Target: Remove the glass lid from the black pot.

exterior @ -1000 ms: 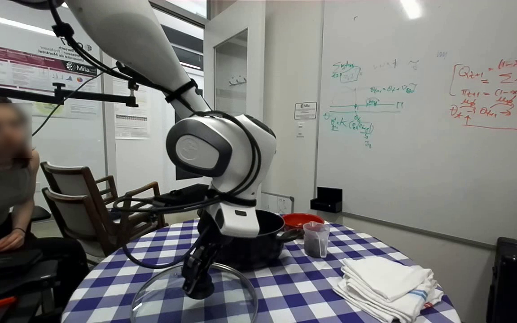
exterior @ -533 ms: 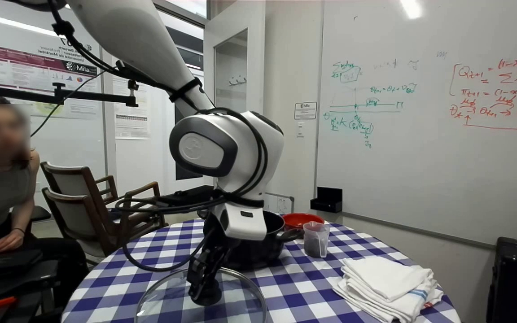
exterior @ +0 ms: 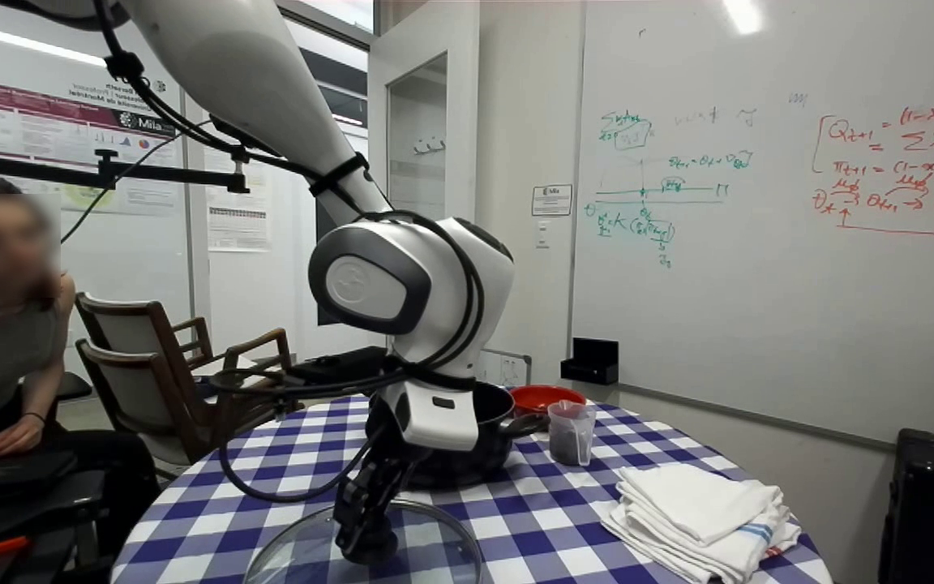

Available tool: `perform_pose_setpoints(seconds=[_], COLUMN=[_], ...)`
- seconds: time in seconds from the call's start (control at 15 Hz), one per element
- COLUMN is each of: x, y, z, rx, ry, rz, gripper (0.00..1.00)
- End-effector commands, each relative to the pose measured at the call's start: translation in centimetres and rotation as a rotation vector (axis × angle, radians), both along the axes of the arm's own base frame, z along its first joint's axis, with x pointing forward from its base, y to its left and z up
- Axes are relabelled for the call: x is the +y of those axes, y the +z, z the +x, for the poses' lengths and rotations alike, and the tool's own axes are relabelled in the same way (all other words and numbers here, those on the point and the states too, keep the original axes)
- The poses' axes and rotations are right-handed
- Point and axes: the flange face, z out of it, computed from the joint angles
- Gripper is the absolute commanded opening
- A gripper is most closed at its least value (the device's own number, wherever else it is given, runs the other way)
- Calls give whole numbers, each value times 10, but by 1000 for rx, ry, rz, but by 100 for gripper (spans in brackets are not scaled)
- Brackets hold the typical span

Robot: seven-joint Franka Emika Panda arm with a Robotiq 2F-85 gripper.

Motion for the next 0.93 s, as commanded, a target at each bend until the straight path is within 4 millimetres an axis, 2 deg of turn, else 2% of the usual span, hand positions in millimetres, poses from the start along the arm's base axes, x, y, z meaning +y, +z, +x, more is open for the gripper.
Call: perform_pose_setpoints(seconds=[0.0, 0.07, 0.13, 0.2, 0.27, 0.47, 0.53, 0.67, 0.73, 0.87], x=[0, 0, -1, 0, 3, 31, 13, 26, 29, 30], y=[-2, -2, -1, 0, 2, 21, 3, 12, 15, 17], z=[9, 9, 9, 9, 8, 5, 7, 11, 11, 10], rx=[-2, -1, -1, -2, -5, -42, -8, -22, -27, -29], ry=[-24, -24, -24, -22, -16, 48, 25, 47, 53, 53], rz=[10, 10, 10, 14, 14, 12, 5, 10, 10, 10], gripper=[24, 24, 30, 74, 76, 96, 78, 93, 96, 96])
